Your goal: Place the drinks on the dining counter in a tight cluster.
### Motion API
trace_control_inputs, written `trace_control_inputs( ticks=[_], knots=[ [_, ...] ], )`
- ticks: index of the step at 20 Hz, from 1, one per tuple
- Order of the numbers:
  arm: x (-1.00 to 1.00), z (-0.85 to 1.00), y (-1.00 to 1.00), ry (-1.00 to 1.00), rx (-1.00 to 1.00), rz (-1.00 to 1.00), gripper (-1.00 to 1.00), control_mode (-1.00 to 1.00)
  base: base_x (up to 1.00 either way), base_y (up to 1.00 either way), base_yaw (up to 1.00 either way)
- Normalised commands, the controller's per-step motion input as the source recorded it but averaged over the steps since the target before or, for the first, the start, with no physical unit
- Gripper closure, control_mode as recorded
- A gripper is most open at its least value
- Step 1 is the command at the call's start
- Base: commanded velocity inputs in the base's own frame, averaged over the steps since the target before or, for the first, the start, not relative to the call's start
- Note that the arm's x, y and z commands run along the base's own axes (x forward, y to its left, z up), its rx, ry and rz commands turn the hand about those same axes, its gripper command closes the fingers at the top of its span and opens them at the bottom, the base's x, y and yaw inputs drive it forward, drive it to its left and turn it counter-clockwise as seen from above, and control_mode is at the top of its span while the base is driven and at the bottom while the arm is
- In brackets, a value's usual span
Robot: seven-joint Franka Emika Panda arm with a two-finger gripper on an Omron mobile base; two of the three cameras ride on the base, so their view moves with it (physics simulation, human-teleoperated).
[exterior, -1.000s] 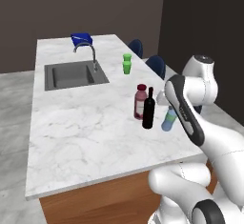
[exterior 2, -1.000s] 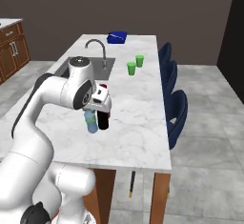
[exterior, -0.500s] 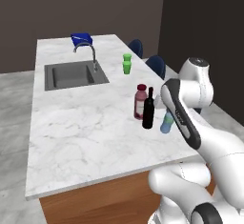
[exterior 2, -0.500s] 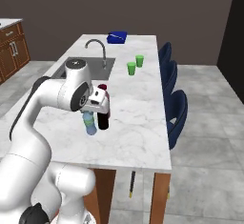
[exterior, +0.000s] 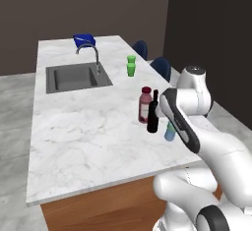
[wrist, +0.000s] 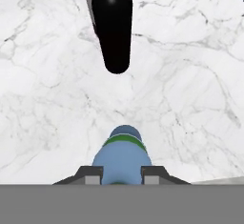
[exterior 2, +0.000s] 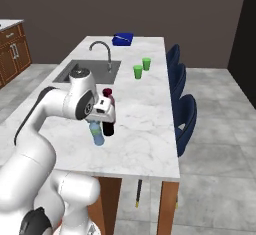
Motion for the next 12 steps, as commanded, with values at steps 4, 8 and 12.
trace_control_inputs(
  ticks=[4, 8, 12],
  knots=[
    [0.26, -0.22, 0.0, 0.03, 0.0, 0.0, 1.0, -1.0, 0.0, 0.0, 0.0],
    [0.21, -0.1, 0.0, 0.0, 0.0, 0.0, 1.0, -1.0, 0.0, 0.0, 0.0],
    [0.25, -0.13, 0.0, 0.0, 0.0, 0.0, 1.0, -1.0, 0.0, 0.0, 0.0]
  ],
)
